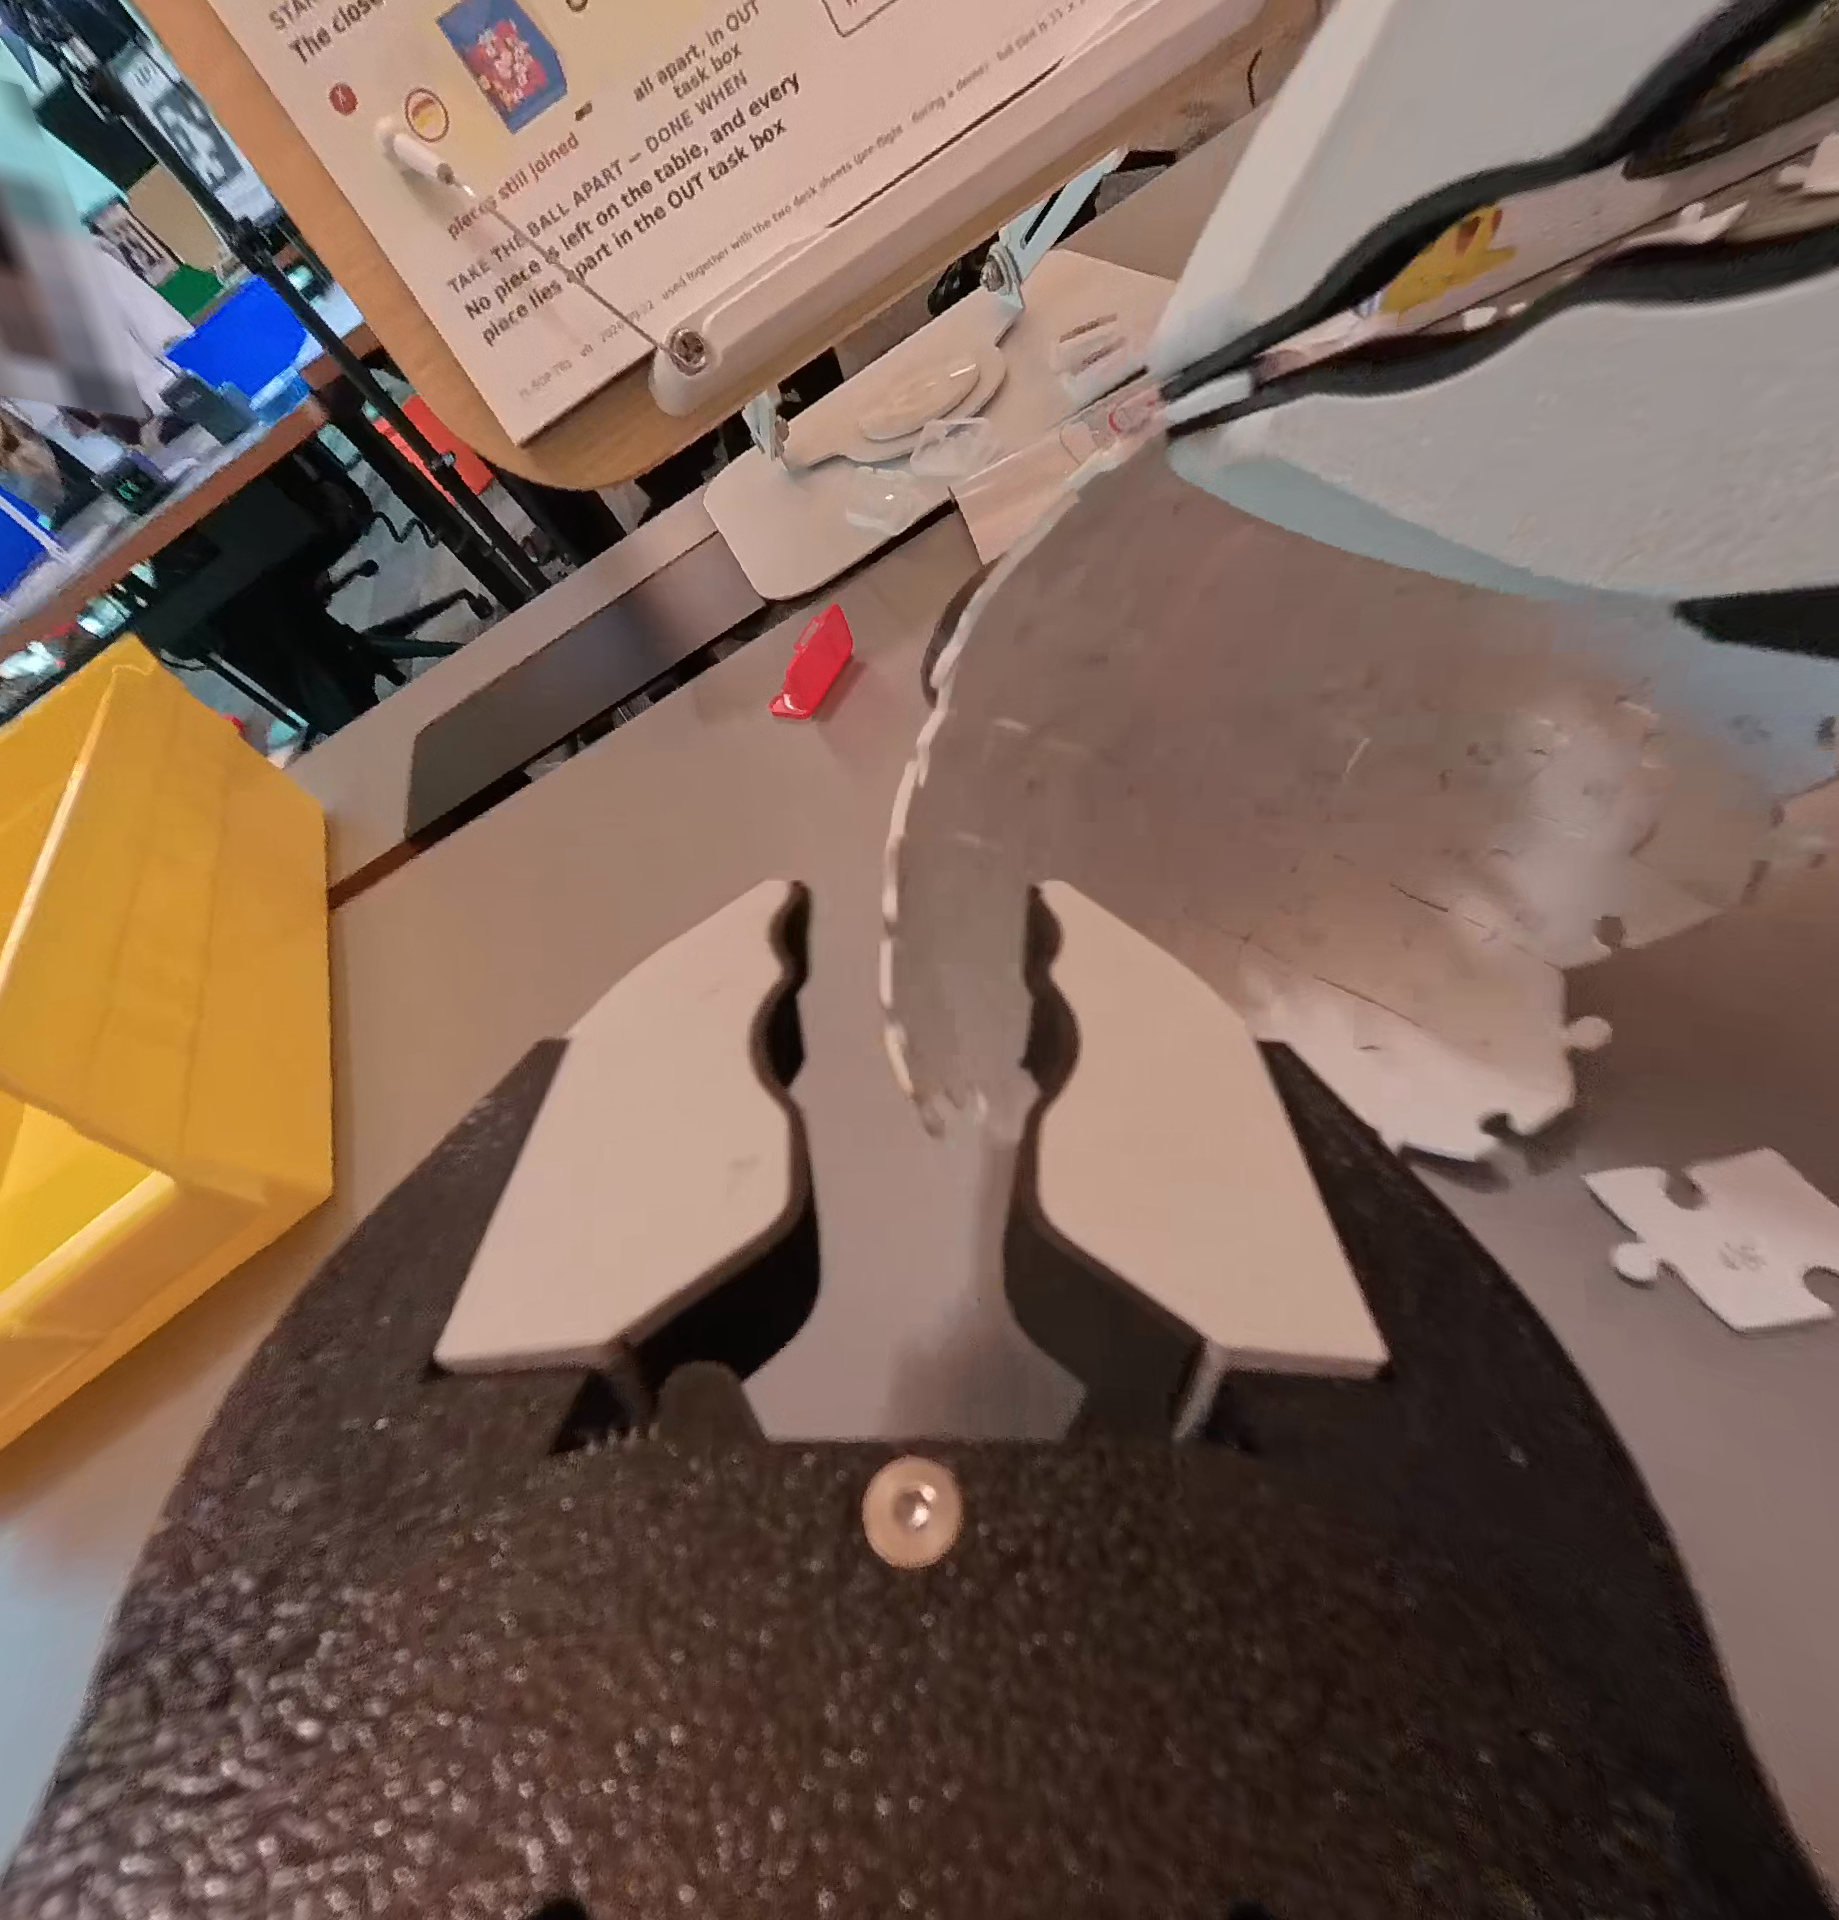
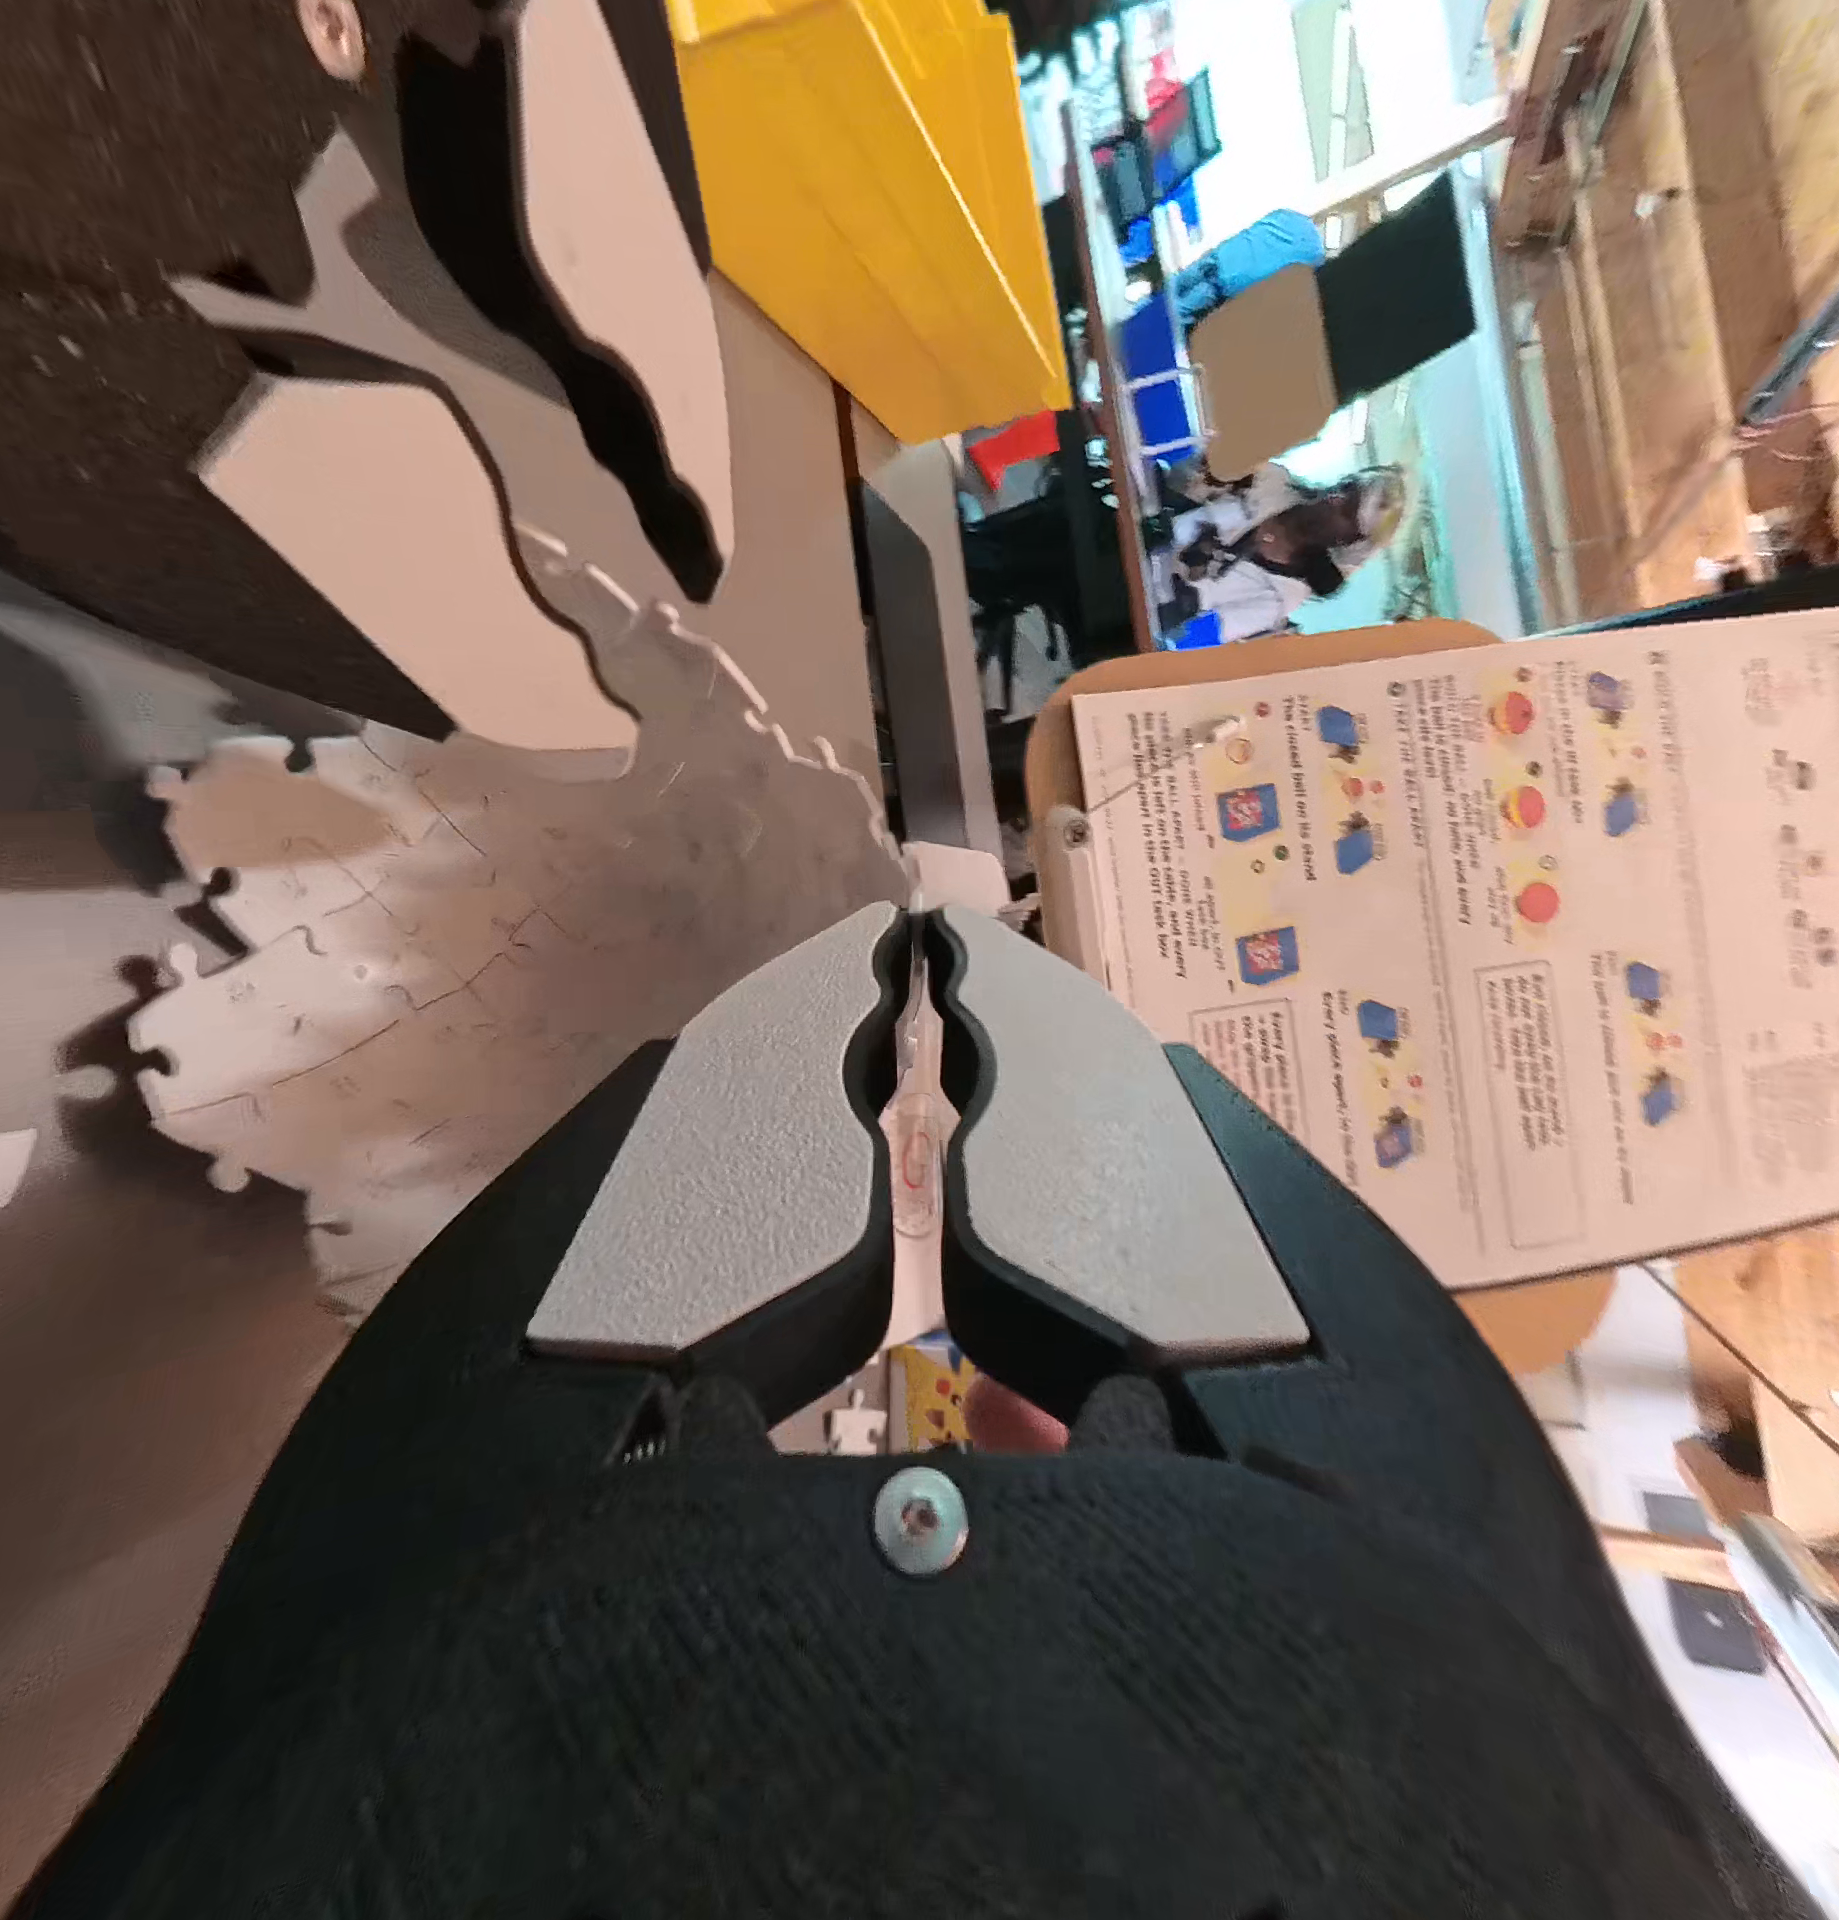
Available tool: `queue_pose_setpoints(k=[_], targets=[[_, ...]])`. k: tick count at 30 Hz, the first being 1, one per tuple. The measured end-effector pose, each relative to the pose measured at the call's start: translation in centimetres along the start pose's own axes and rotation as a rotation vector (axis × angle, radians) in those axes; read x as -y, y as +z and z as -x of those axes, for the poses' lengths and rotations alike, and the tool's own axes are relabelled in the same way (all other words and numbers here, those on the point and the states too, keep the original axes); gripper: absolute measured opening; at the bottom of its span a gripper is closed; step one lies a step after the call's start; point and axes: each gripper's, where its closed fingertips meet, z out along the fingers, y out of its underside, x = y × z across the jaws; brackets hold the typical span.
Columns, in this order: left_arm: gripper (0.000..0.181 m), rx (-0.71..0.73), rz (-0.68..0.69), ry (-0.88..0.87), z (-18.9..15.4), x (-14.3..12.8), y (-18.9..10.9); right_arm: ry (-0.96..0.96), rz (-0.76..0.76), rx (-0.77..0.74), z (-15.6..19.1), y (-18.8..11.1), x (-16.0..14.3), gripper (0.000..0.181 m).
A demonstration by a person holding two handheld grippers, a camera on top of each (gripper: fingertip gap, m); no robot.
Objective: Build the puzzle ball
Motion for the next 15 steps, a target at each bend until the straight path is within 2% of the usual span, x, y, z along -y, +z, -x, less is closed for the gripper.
queue_pose_setpoints(k=[2, 5, 10, 15], targets=[[0.054, -0.034, -0.006, -0.060, -0.5, 0.0, -1.1, 0.004, 0.009, -0.057, 0.0, -0.4, -0.1, 0.003], [0.055, -0.088, -0.039, -0.177, -1.5, 0.1, -3.9, 0.007, -0.006, -0.117, 0.0, -1.0, -0.2, 0.003], [0.053, -0.354, 0.156, -0.327, -7.6, -2.9, -7.1, -0.022, -0.021, -0.181, 0.1, -1.7, -0.4, 0.003], [0.051, -0.417, 0.252, -0.340, -11.2, -3.9, -6.8, -0.032, -0.032, -0.226, 0.1, -2.2, -0.5, 0.003]])
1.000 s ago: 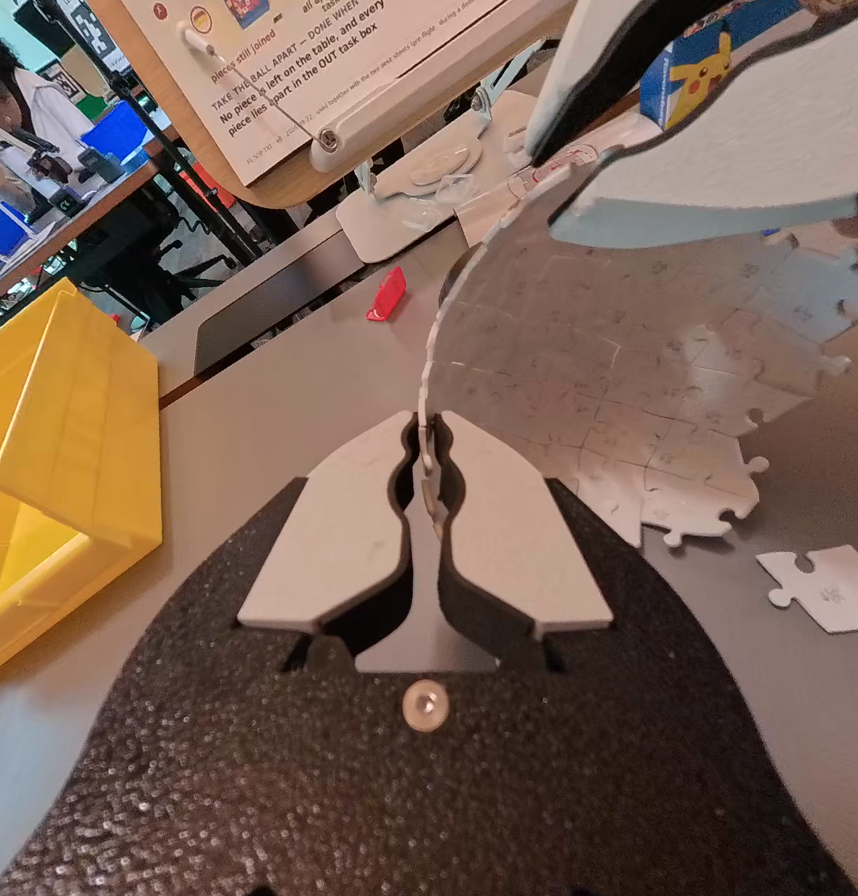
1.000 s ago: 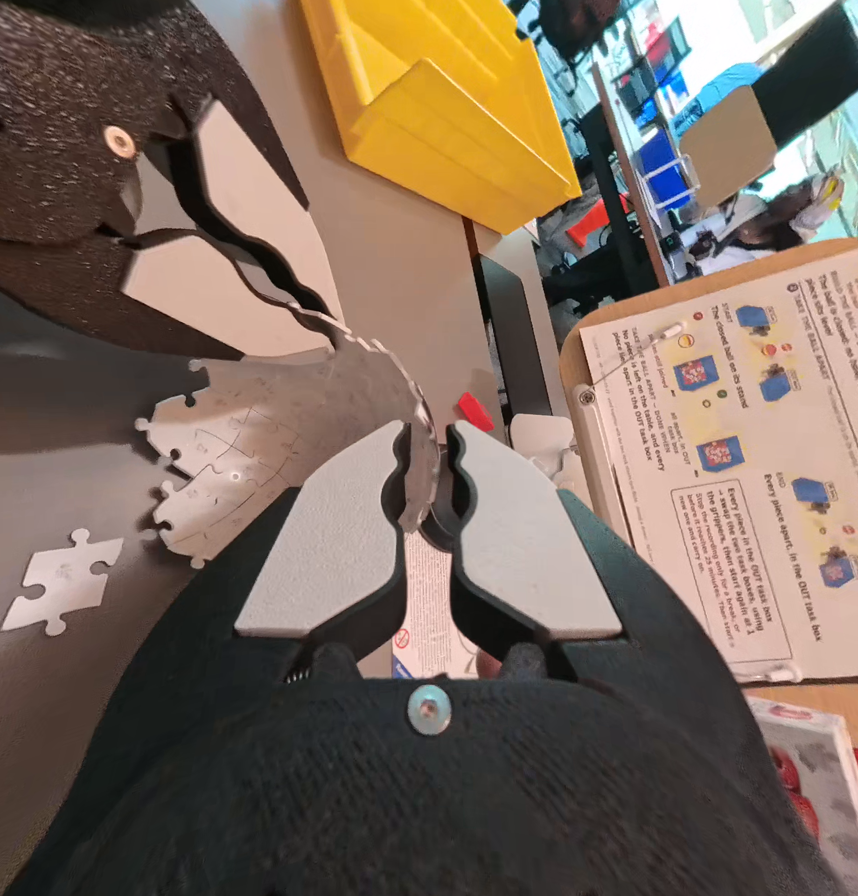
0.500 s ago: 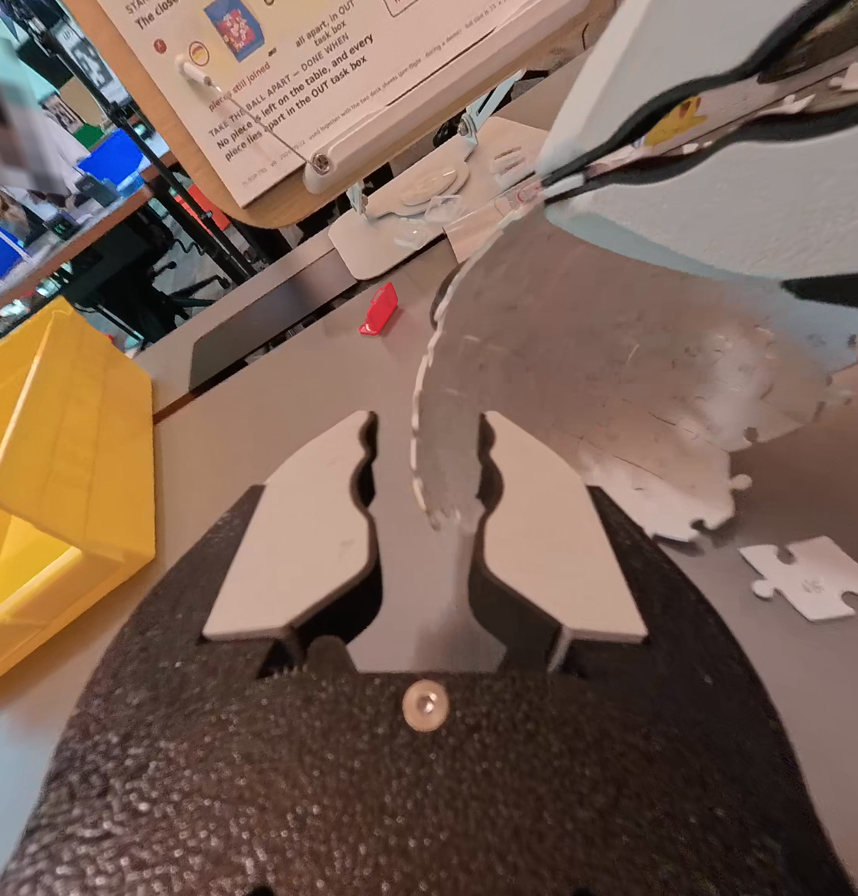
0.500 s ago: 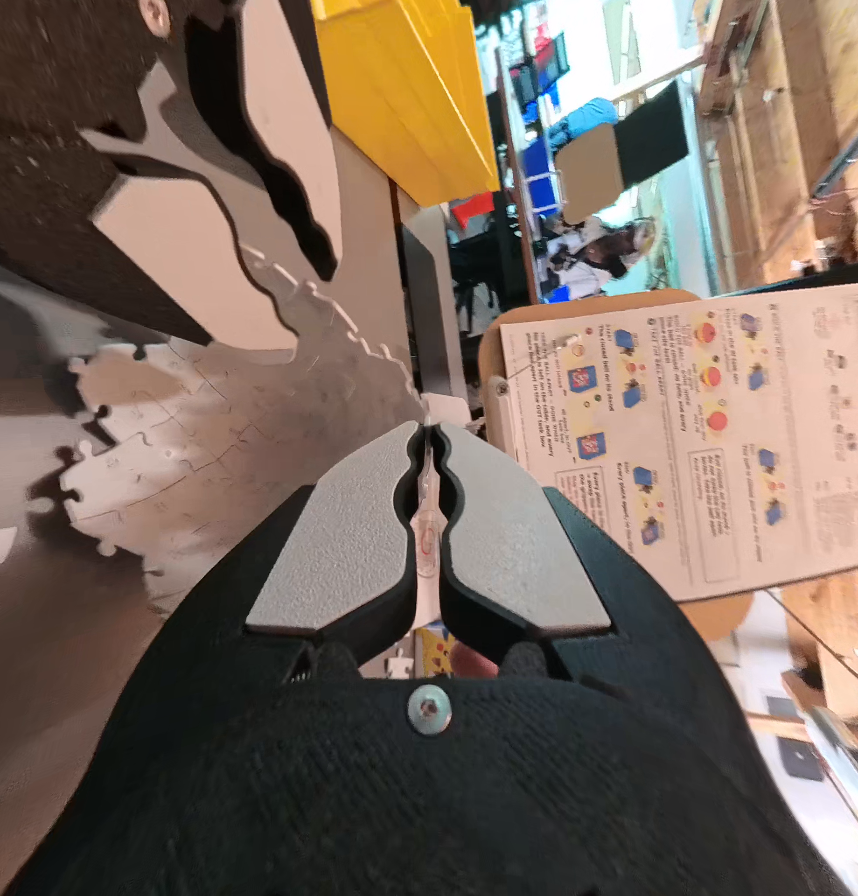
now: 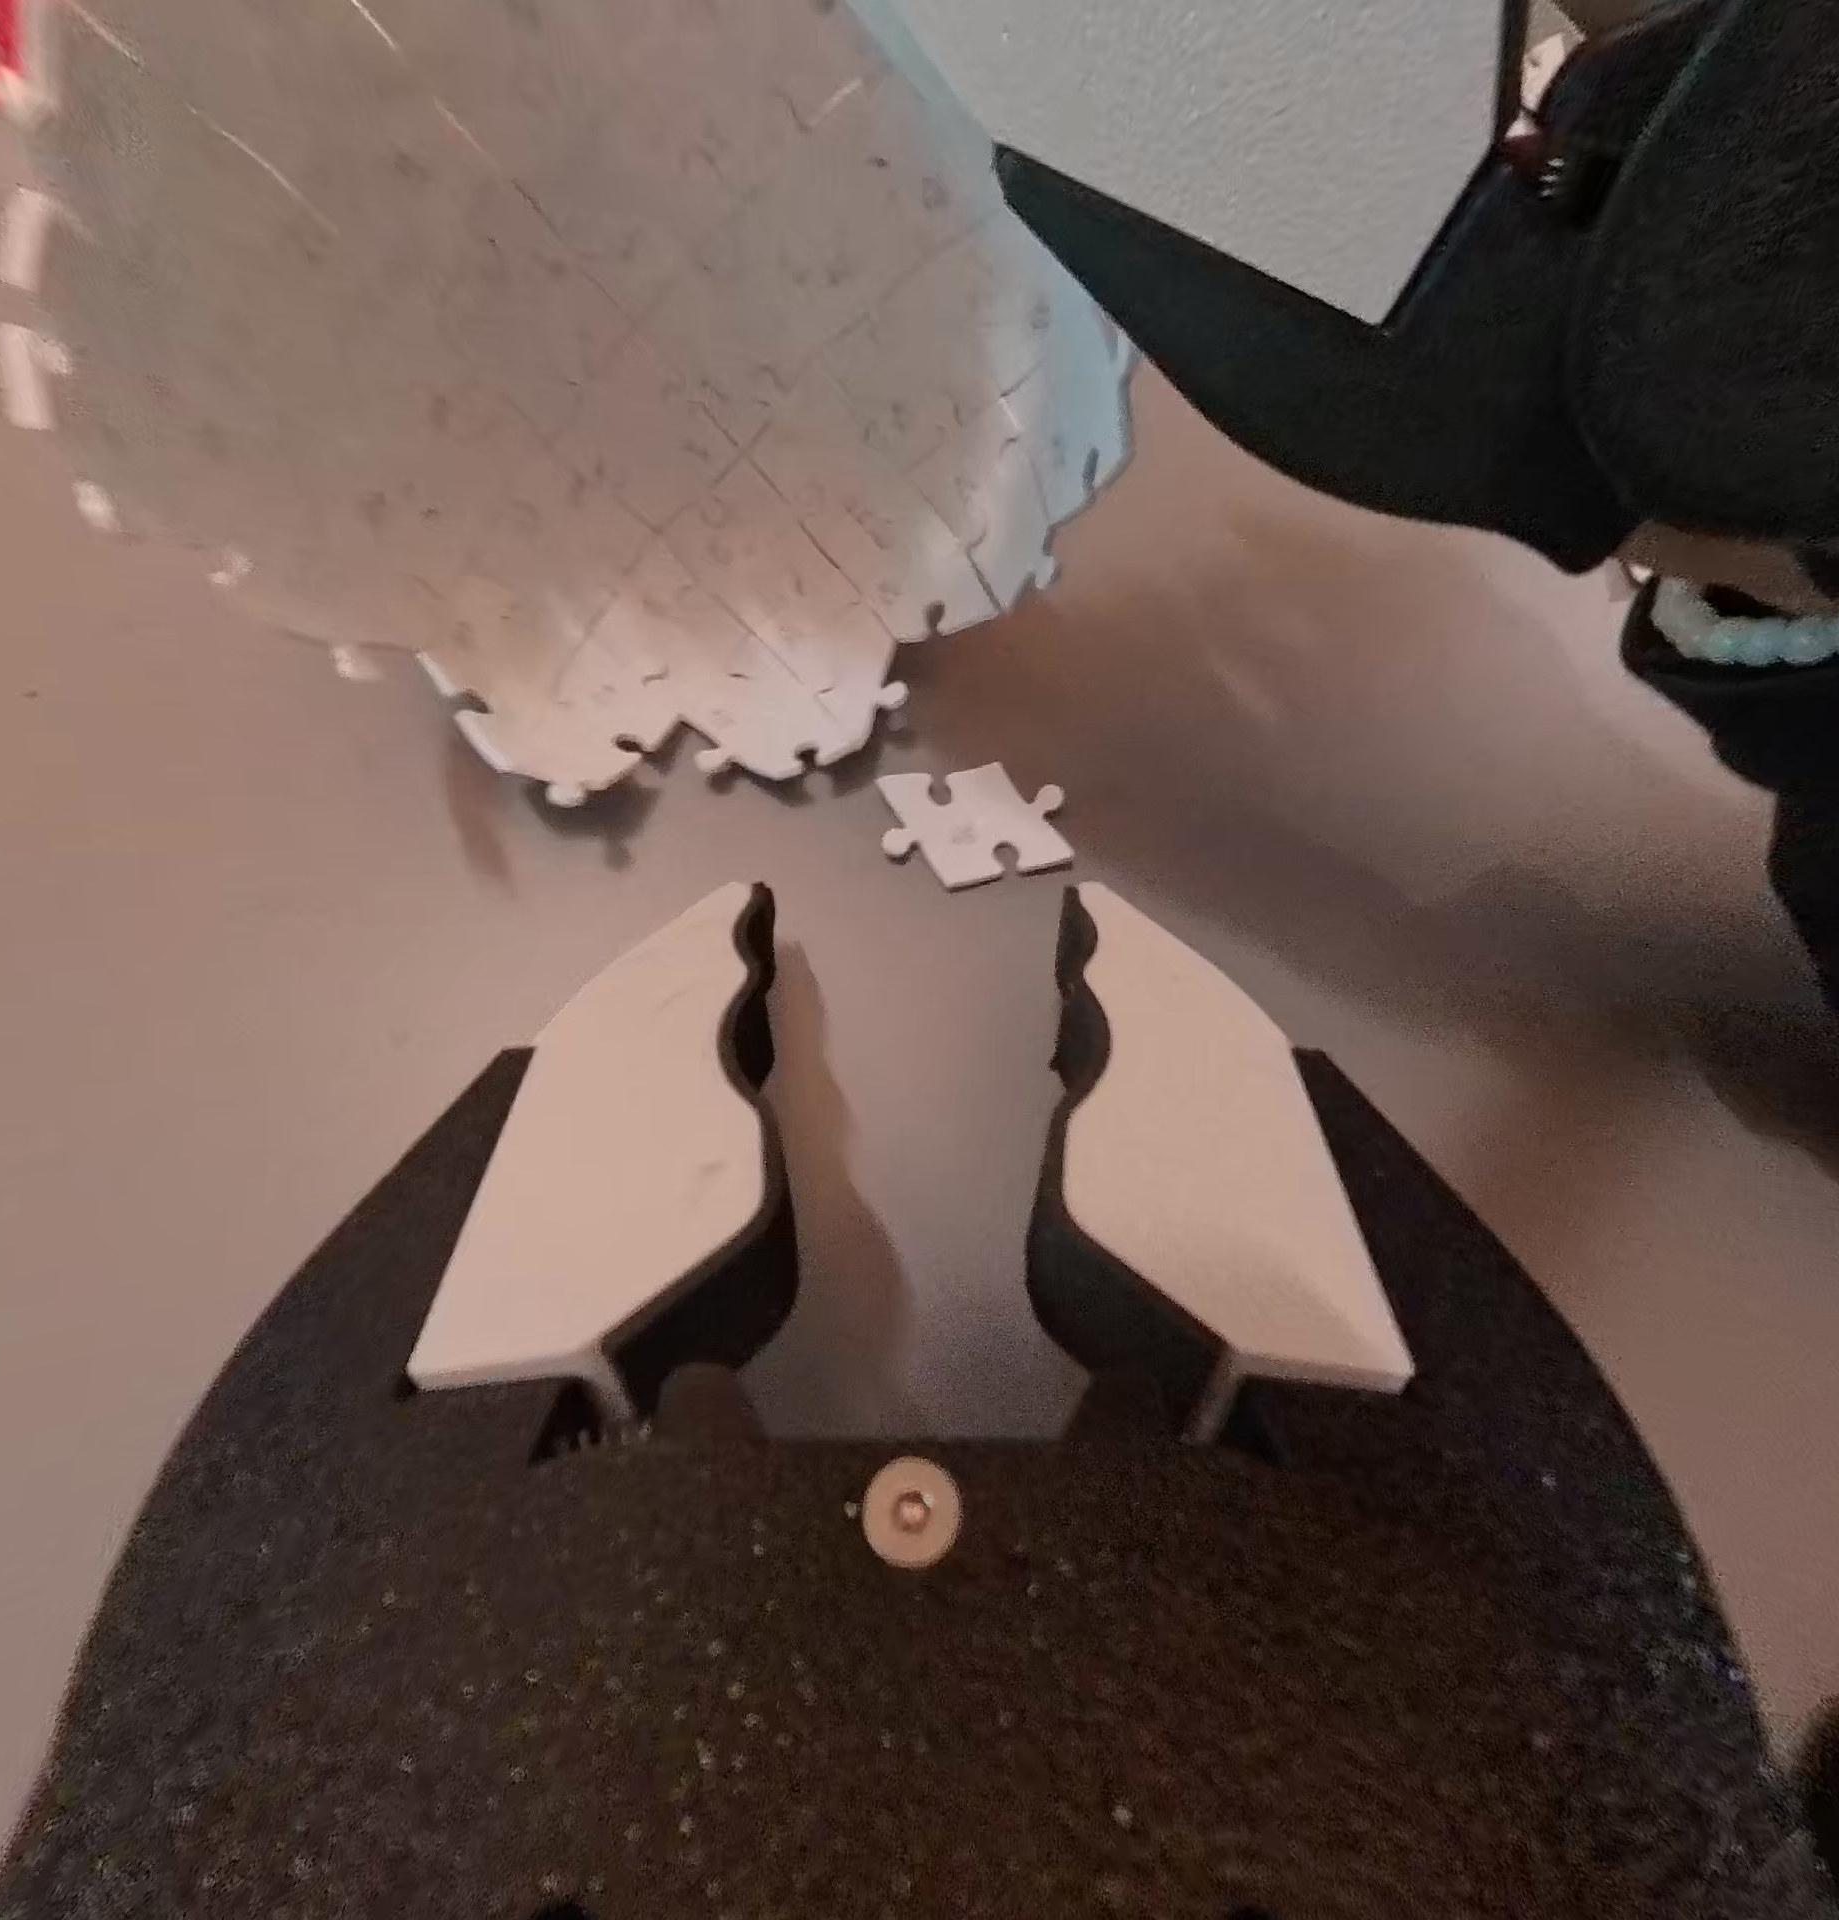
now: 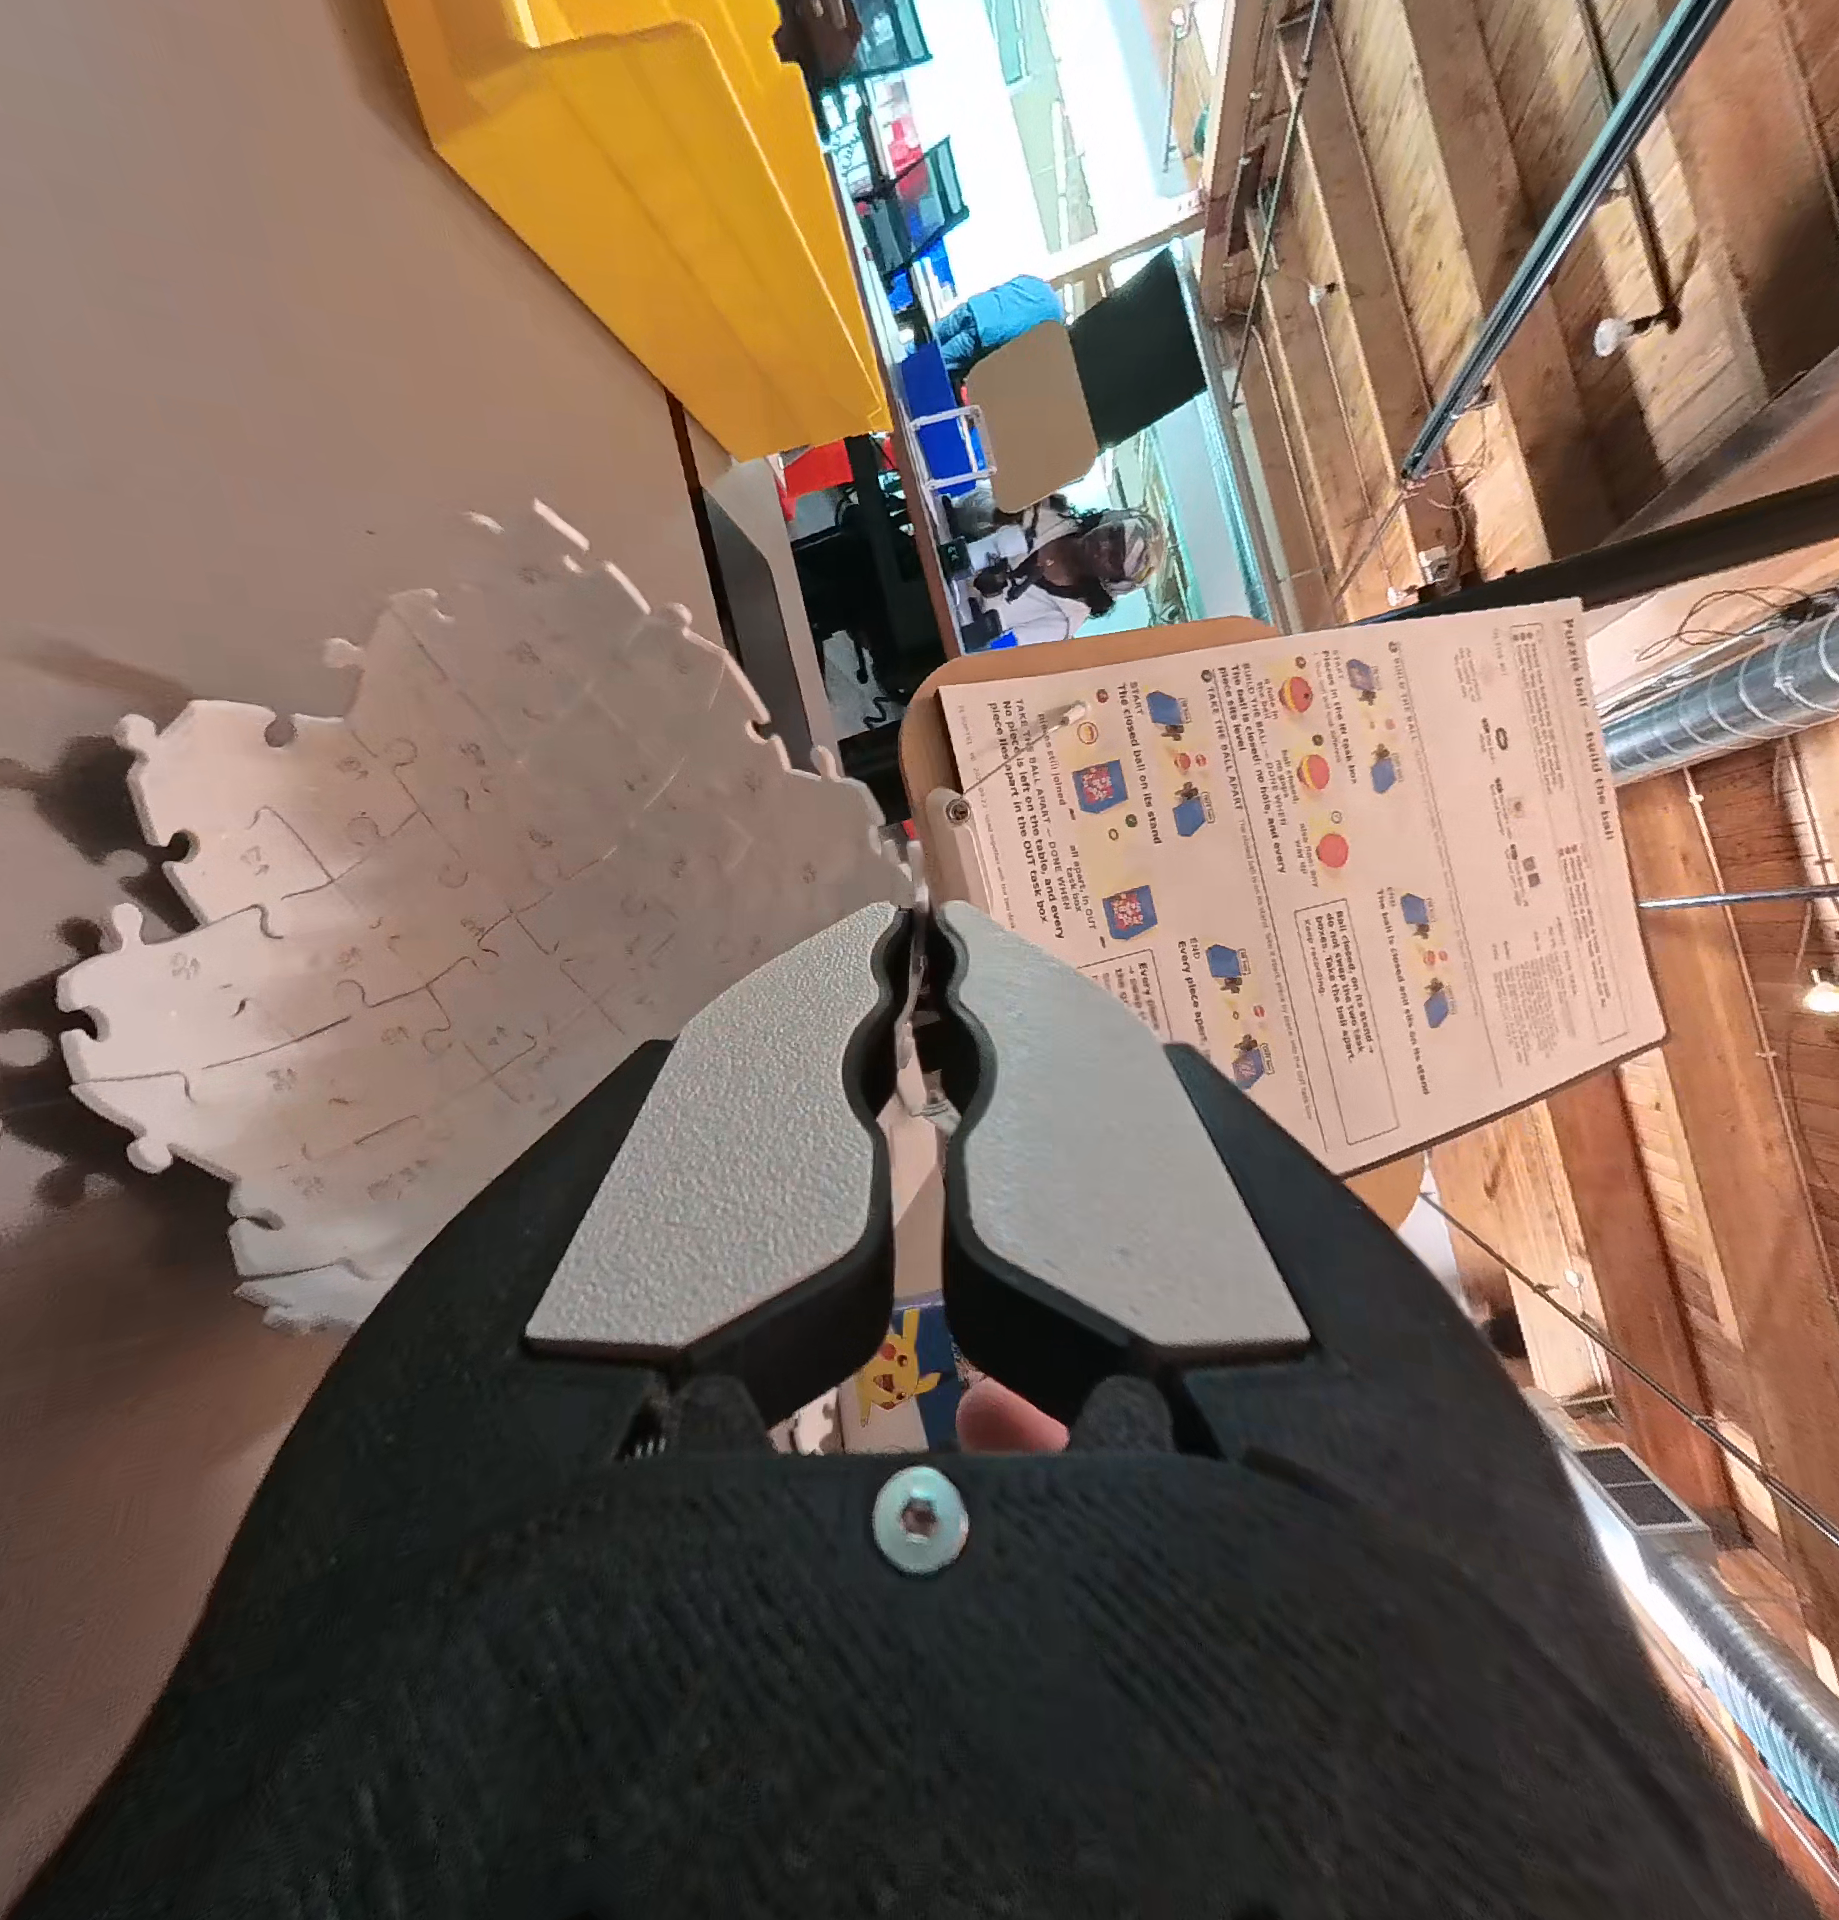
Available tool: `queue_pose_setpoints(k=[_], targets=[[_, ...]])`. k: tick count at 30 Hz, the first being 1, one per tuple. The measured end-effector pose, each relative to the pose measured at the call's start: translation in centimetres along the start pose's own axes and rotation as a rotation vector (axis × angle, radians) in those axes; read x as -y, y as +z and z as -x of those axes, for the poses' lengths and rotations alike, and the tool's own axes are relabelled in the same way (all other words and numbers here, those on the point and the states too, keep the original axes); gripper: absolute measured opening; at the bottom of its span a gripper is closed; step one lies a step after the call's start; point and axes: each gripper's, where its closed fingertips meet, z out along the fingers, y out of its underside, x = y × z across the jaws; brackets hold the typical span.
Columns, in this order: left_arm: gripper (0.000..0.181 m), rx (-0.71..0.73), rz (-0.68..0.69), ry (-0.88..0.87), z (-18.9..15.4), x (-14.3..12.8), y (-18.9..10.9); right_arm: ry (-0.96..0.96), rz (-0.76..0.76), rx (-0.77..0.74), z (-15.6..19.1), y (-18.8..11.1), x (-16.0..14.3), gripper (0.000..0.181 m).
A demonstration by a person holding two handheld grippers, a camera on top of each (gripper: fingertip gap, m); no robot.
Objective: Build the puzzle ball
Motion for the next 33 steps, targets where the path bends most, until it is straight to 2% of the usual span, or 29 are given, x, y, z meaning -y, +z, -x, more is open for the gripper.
queue_pose_setpoints(k=[5, 10, 14, 22, 23, 24, 25, 27, 29, 31, 33], targets=[[0.054, 0.013, 0.061, 0.017, -1.3, -0.4, 2.1, 0.025, -0.003, -0.026, 0.0, -0.2, -0.7, 0.003], [0.047, 0.071, 0.093, 0.090, -1.2, -0.1, 3.1, 0.058, -0.024, -0.040, -0.1, -0.4, -0.9, 0.003], [0.038, 0.044, 0.096, 0.106, -1.2, 0.0, 3.2, 0.083, -0.043, -0.048, -0.2, -0.6, -1.1, 0.003], [0.034, -0.040, 0.091, 0.223, -0.3, -0.6, 2.1, 0.068, -0.086, -0.086, -0.4, -1.1, -0.5, 0.003], [0.029, -0.042, 0.078, 0.252, 0.0, -0.5, 1.8, 0.066, -0.094, -0.091, -0.4, -1.1, -0.4, 0.003], [0.008, -0.044, 0.064, 0.289, 0.3, -0.5, 1.6, 0.061, -0.106, -0.093, -0.4, -1.2, -0.3, 0.003], [0.003, -0.050, 0.046, 0.333, 0.4, -0.3, 1.4, 0.057, -0.113, -0.093, -0.3, -1.3, -0.1, 0.003], [0.005, -0.022, 0.029, 0.420, 1.2, -0.1, 1.1, 0.045, -0.119, -0.096, -0.2, -1.3, 0.1, 0.003], [0.023, 0.003, 0.059, 0.469, 1.8, -0.3, 1.2, 0.038, -0.129, -0.098, -0.2, -1.4, 0.3, 0.003], [0.041, 0.013, 0.087, 0.409, 1.8, -0.3, 1.2, 0.038, -0.138, -0.103, -0.2, -1.6, 0.5, 0.003], [0.045, -0.016, 0.089, 0.266, 0.8, -0.3, 1.0, 0.028, -0.147, -0.115, -0.2, -1.7, 0.8, 0.003]])
